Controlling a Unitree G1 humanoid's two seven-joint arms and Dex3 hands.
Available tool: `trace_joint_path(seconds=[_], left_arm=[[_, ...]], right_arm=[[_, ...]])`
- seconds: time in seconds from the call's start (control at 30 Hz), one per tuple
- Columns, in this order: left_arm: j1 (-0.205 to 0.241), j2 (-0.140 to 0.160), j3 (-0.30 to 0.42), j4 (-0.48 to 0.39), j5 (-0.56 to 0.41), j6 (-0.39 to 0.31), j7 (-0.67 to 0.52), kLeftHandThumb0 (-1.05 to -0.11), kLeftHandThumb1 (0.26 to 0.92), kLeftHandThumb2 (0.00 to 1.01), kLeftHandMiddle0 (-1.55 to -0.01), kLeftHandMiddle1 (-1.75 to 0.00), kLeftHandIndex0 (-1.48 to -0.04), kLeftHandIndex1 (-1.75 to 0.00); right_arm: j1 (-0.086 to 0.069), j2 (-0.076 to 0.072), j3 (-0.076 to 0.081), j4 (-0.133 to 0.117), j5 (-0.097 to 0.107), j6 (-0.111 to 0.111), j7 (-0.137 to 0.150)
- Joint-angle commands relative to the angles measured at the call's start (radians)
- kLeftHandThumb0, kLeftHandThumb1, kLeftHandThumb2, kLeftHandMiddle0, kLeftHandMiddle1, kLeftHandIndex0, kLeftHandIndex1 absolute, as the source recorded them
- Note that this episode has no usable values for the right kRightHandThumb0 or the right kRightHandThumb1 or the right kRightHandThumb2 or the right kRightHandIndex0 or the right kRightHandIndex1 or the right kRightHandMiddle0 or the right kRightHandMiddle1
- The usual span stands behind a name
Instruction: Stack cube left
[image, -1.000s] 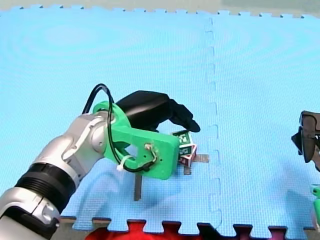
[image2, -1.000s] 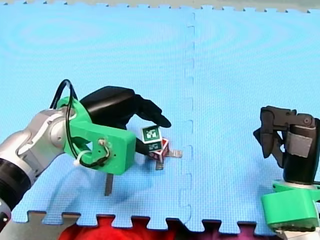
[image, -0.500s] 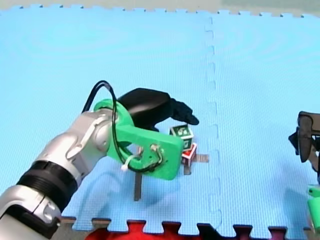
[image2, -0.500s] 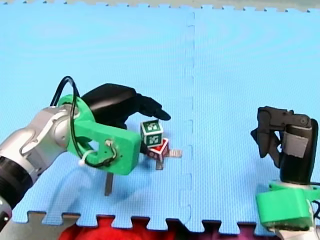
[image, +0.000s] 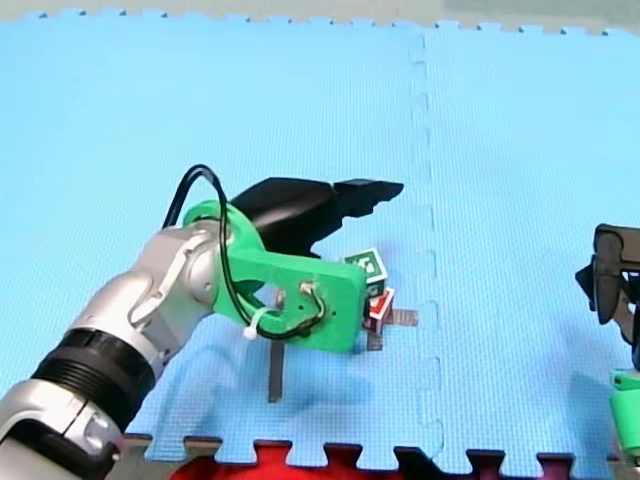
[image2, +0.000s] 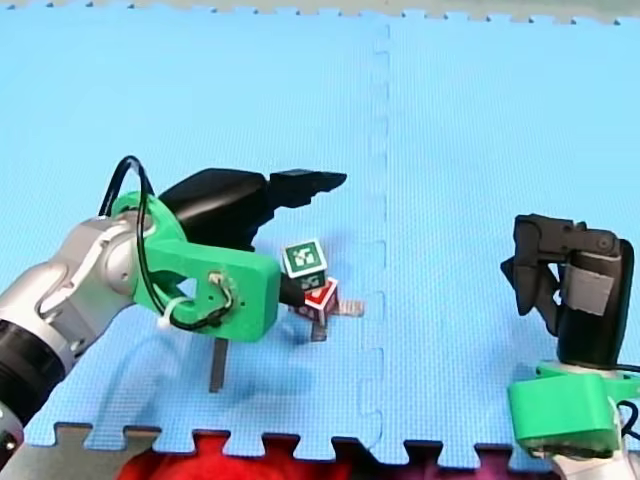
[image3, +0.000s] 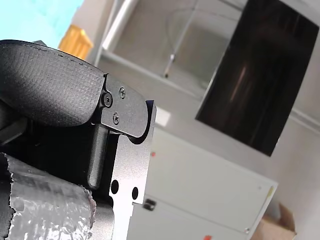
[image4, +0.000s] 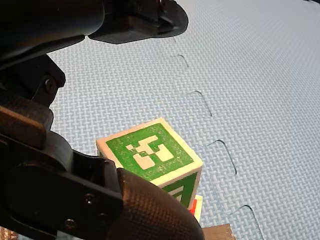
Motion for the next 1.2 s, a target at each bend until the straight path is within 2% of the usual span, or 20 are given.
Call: trace_joint_path(seconds=[0.0, 0.1, 0.27, 0.5, 0.57, 0.6, 0.63, 0.7, 0.73, 0.8, 0.9, 1.03, 1.17], left_arm=[[0.003, 0.008, 0.003, -0.009, -0.003, 0.003, -0.003, -1.048, 0.907, 0.01, -0.79, -1.75, -0.13, 0.0], [0.005, 0.011, 0.005, -0.011, -0.005, -0.002, -0.001, -1.048, 0.908, 0.01, -0.8, -1.75, -0.12, 0.0], [0.0, 0.016, 0.005, -0.007, -0.002, -0.013, 0.004, -1.048, 0.912, 0.01, -0.83, -1.75, -0.13, 0.0], [-0.008, 0.017, 0.018, 0.026, -0.026, -0.046, -0.004, -1.048, 0.916, 0.01, -0.85, -1.75, -0.14, -0.01], [-0.01, 0.03, 0.031, 0.021, -0.046, -0.05, -0.025, -1.048, 0.918, 0.01, -0.85, -1.75, -0.16, -0.02], [-0.003, 0.053, 0.045, -0.009, -0.061, -0.054, -0.046, -1.048, 0.918, 0.01, -0.85, -1.75, -0.16, -0.02], [0.015, 0.093, 0.066, -0.069, -0.072, -0.074, -0.05, -1.048, 0.92, 0.05, -1.01, -1.75, -0.09, -0.03], [0.072, 0.175, 0.121, -0.245, -0.083, -0.086, -0.055, -1.048, 0.909, 0.04, -0.89, -1.75, -0.16, -0.06], [0.097, 0.198, 0.148, -0.322, -0.085, -0.073, -0.051, -1.048, 0.915, 0.04, -0.87, -1.75, -0.18, -0.07], [0.12, 0.203, 0.182, -0.379, -0.103, -0.049, -0.041, -1.048, 0.92, 0.04, -0.84, -1.75, -0.21, -0.07], [0.137, 0.195, 0.221, -0.351, -0.158, -0.055, -0.029, -1.048, 0.921, 0.05, -0.82, -1.75, -0.23, -0.06], [0.119, 0.252, 0.259, -0.268, -0.185, -0.128, -0.017, -1.048, 0.921, 0.05, -0.79, -1.75, -0.25, -0.05], [0.147, 0.269, 0.28, -0.272, -0.222, -0.129, -0.044, -1.048, 0.92, 0.06, -0.78, -1.75, -0.27, -0.05]], right_arm=[[-0.007, -0.004, 0.002, 0.001, -0.005, -0.002, -0.009], [-0.01, -0.003, 0.006, 0.001, -0.01, 0.0, -0.016], [-0.016, -0.001, 0.011, 0.01, -0.007, -0.005, -0.017], [-0.027, -0.001, 0.014, 0.036, -0.009, -0.013, -0.027], [-0.03, -0.004, 0.014, 0.042, -0.008, -0.019, -0.029], [-0.031, -0.008, 0.012, 0.05, -0.004, -0.025, -0.029], [-0.034, -0.016, 0.007, 0.063, 0.003, -0.032, -0.027], [-0.042, -0.032, 0.0, 0.1, 0.011, -0.043, -0.027], [-0.046, -0.036, -0.002, 0.118, 0.011, -0.047, -0.03], [-0.05, -0.038, -0.001, 0.137, 0.007, -0.051, -0.036], [-0.051, -0.037, -0.001, 0.147, 0.001, -0.054, -0.043], [-0.054, -0.039, 0.0, 0.162, -0.005, -0.061, -0.053], [-0.058, -0.044, 0.001, 0.183, -0.008, -0.076, -0.064]])
